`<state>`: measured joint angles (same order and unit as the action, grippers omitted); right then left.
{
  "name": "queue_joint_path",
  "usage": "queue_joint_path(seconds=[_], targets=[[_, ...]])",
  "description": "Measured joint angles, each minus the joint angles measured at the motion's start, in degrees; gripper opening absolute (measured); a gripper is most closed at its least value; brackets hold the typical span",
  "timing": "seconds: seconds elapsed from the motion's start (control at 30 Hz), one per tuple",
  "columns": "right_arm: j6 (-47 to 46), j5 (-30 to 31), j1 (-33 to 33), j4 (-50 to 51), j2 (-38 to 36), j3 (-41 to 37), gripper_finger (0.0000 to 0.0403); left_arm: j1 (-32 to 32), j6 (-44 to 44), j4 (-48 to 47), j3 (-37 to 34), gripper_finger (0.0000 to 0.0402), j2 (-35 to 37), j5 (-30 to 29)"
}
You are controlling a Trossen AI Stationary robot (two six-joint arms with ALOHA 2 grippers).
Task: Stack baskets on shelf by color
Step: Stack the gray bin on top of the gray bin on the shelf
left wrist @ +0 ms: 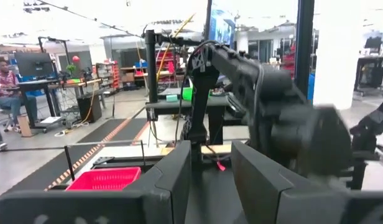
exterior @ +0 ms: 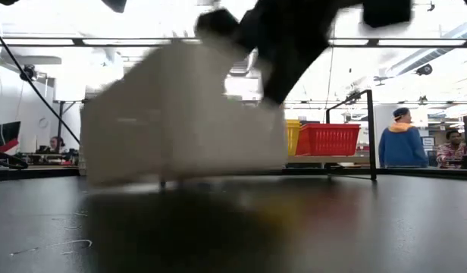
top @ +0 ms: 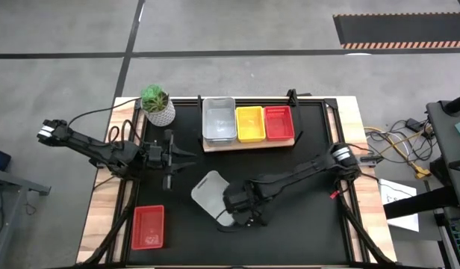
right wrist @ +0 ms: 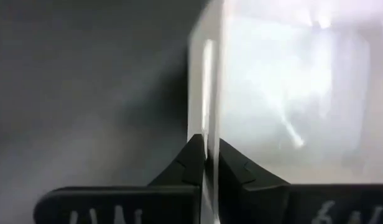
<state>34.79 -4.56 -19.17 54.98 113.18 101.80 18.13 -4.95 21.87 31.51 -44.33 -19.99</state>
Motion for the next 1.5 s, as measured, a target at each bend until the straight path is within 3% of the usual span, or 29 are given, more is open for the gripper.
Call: queue_joint_path(seconds=[0.3,0.53,0.63,0.87,1.07,1.2,1.5], targets=[[-28.47,1.29,-2.85,6.34,-15.37,0.0,0.0009,-0.02,-0.48,0.05,-0.03,0.01,-0.44,-0.42],[-41.03,19.77,1.07,9.4,-25.65,0.04,0.0008,-0.02,-0.15,1.54,-0.01,0.01,-1.62,-0.55],[-40.33,23.63,5.07,8.22,-27.34,0.04,0.0009,-0.02,-2.03,1.57,-0.01,0.01,-1.37,-0.57],[-29.98,23.52,16.27,1.82,-24.82,0.02,0.0008,-0.04,-3.01,1.68,-0.01,0.01,-0.94,-1.14],[-24.02,14.93,24.34,-4.31,-19.34,0.02,0.0008,-0.04,-3.51,1.63,-0.01,0.01,-0.86,-1.16],[-20.85,11.58,26.78,-8.49,-15.69,-0.07,0.0008,-0.04,-4.49,1.64,-0.01,0.01,-0.63,-1.21],[-17.66,11.61,27.75,-9.42,-13.05,-0.07,0.0008,-0.04,-4.55,1.52,-0.01,0.01,0.62,-1.4]])
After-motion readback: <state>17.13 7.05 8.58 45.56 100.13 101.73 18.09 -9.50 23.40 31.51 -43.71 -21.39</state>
